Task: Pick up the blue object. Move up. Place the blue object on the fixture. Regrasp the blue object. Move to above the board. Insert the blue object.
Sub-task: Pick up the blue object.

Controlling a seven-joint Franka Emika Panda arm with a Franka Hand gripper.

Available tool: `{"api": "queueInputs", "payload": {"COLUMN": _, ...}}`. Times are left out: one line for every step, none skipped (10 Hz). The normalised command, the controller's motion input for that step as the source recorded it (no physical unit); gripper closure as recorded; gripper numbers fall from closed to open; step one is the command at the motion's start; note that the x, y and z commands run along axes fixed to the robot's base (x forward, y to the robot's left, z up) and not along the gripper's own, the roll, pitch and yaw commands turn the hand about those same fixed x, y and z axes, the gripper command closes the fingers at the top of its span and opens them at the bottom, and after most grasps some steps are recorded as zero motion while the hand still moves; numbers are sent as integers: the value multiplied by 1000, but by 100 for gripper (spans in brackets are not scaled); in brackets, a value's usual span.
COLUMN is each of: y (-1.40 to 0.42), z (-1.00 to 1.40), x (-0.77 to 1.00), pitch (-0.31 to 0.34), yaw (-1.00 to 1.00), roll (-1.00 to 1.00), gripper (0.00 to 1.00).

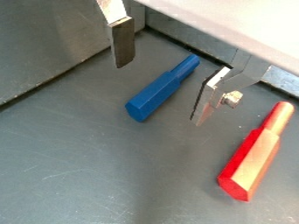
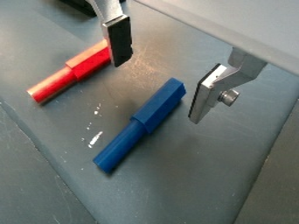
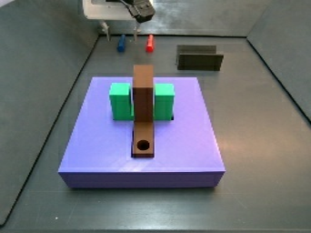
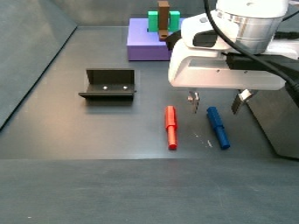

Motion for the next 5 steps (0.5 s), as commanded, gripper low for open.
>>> {"api": "queueInputs", "payload": {"y": -86, "z": -506, "x": -6, "pitch": -251, "yaw": 0, "roll": -33, "gripper": 0}}
{"api": "queueInputs", "payload": {"y": -106, "z": -471, "x": 0, "pitch": -251, "yaw": 0, "roll": -39, "gripper": 0}}
{"api": "queueInputs", "payload": {"y": -97, "z": -540, "x": 0, "pitch": -257, "yaw": 0, "roll": -54, "gripper": 0}}
{"api": "queueInputs", "payload": {"y": -69, "z": -526, "x": 0, "pitch": -246, "yaw": 0, "roll": -63, "gripper": 0}}
{"api": "queueInputs", "payload": {"y": 0, "z": -391, "x": 0, "pitch": -219, "yaw": 0, "roll": -63, "gripper": 0}}
